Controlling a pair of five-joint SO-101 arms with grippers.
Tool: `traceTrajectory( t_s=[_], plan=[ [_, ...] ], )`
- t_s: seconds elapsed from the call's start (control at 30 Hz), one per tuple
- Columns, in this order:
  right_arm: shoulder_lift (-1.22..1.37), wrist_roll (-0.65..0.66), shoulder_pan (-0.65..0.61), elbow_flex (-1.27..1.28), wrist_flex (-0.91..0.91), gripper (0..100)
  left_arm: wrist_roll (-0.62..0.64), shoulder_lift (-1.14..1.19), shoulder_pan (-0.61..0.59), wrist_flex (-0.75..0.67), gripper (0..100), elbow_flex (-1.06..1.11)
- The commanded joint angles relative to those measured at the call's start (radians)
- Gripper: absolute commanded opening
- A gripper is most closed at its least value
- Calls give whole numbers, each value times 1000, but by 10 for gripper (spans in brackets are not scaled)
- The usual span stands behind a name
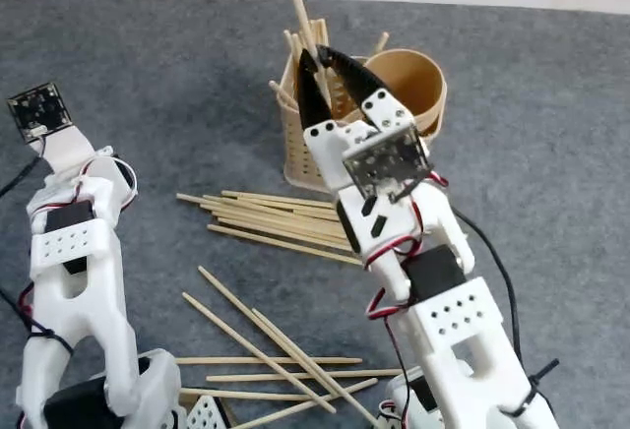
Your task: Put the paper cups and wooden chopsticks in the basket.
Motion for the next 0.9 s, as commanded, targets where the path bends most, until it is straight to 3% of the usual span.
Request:
traceTrajectory(
  t_s=[0.0,0.2,0.47,0.87],
  plan=[
    [5,11,12,-10,-13,15,2,-25,-7,-18,8,-5],
    [4,-186,13,-19,128,156,2,-25,-8,-18,8,-5],
    [-107,-242,2,-77,392,159,2,-25,-8,-18,8,-5],
    [-228,-241,-334,-54,990,159,6,-25,-41,-66,8,10]
  ],
)
